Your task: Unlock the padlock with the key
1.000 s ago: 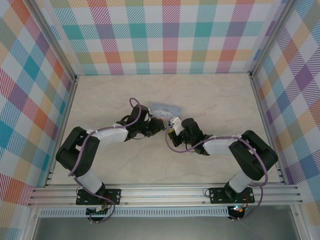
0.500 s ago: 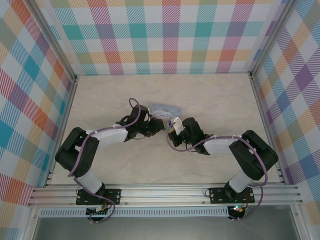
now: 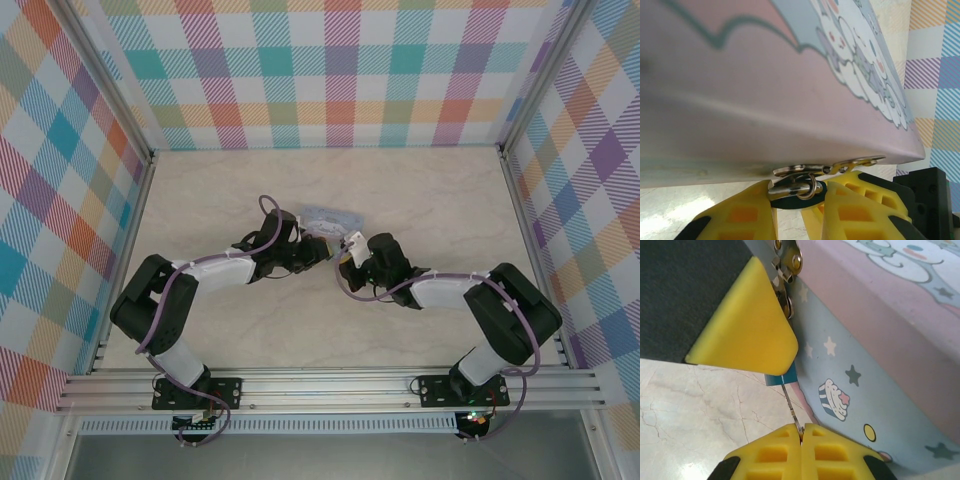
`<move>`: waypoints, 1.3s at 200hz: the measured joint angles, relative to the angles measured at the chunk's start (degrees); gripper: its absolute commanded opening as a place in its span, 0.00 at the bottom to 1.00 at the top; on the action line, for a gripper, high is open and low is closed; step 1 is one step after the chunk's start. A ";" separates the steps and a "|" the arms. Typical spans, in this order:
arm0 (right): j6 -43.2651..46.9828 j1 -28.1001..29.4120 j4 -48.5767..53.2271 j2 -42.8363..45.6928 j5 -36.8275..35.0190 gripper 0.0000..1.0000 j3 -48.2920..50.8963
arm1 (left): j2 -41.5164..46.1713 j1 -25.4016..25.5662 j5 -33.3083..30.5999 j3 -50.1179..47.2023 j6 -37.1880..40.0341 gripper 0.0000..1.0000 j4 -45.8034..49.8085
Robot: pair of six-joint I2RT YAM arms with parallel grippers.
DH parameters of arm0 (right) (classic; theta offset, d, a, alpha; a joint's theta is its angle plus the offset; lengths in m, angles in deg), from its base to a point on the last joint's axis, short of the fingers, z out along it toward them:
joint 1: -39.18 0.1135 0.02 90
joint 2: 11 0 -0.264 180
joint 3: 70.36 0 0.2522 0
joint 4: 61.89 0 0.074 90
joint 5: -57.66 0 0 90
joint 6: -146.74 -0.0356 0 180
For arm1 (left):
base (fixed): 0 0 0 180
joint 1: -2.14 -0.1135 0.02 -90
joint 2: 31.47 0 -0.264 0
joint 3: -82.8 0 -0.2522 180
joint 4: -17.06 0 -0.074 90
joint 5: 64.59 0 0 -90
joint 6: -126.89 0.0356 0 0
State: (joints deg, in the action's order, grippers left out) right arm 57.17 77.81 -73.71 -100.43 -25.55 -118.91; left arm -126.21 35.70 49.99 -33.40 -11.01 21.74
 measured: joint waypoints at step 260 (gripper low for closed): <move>-5.66 -0.07 -3.10 -3.85 3.37 0.00 -1.07 | 1.31 0.00 -1.73 -0.28 0.81 0.20 1.97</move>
State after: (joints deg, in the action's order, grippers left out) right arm 51.51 77.74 -76.82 -104.28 -22.19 -119.98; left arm -124.90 35.70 48.27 -33.68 -10.20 23.70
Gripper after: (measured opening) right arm 0.057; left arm 0.204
